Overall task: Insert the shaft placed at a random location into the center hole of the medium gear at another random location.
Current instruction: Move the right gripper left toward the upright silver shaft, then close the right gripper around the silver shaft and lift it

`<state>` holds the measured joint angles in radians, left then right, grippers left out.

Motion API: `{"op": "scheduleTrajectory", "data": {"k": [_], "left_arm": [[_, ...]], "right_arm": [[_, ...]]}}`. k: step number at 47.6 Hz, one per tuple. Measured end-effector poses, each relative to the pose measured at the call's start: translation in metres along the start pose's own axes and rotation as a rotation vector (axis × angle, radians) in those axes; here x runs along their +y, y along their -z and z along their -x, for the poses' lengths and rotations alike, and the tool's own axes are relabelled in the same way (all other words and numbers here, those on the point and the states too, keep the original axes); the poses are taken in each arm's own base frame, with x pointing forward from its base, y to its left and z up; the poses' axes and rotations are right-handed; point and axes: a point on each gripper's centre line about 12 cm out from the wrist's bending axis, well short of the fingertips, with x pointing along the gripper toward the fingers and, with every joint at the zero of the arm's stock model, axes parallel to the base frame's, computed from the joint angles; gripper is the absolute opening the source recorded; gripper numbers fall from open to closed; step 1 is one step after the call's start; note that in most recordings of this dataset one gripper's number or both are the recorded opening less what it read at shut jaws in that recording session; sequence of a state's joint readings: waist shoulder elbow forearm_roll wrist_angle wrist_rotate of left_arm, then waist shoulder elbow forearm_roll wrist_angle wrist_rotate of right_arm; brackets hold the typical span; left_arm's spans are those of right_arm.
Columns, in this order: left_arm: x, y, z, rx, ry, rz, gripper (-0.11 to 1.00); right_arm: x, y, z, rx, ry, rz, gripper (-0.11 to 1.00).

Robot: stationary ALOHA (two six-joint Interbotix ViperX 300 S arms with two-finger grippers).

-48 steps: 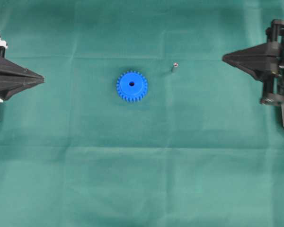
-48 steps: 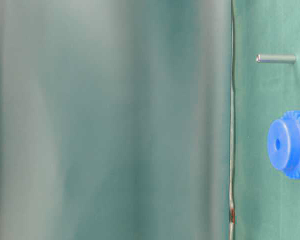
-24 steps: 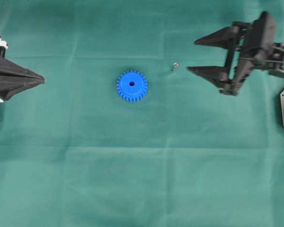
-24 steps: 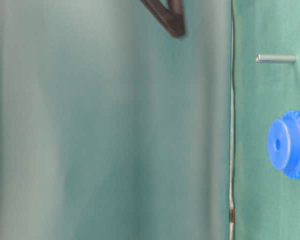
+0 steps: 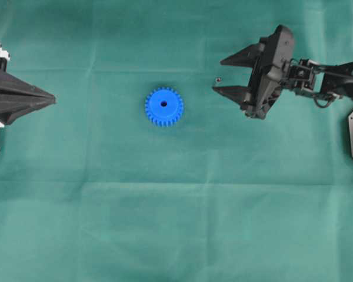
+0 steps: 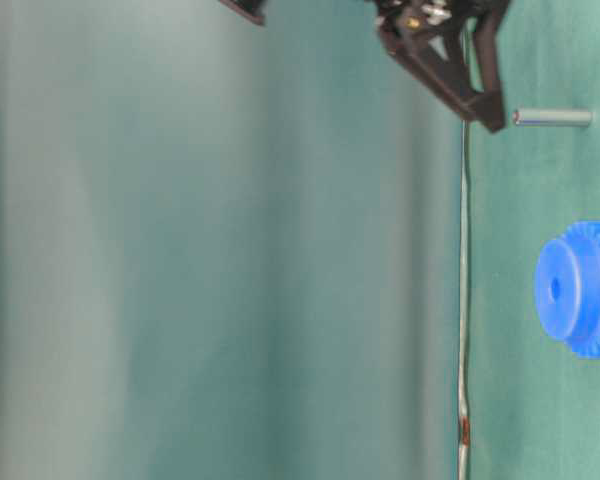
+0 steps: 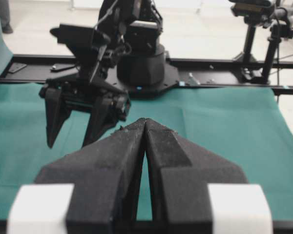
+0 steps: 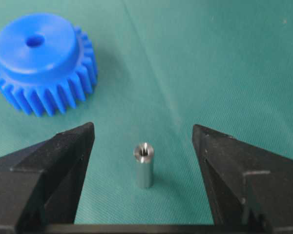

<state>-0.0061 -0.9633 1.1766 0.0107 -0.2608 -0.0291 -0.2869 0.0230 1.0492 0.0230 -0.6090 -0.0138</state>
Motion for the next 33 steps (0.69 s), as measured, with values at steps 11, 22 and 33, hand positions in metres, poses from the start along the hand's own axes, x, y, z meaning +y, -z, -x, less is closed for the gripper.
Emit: {"op": "scheduleTrajectory", "data": {"k": [11,22,33], "left_arm": [[0.0000,0.0006,0.0001,0.002,0.000,0.000,0.00],[0.0000,0.0006,0.0001,0.002,0.000,0.000,0.00],[0.0000,0.0006,0.0001,0.002,0.000,0.000,0.00]], "right_arm": [[-0.0013,0.0088,-0.0068,0.011,0.009,-0.009,0.80],[-0.0014,0.0091,-0.0069,0.011,0.010,-0.010,0.60],[-0.0018,0.0097,-0.0071,0.014,0.010,-0.009,0.13]]}}
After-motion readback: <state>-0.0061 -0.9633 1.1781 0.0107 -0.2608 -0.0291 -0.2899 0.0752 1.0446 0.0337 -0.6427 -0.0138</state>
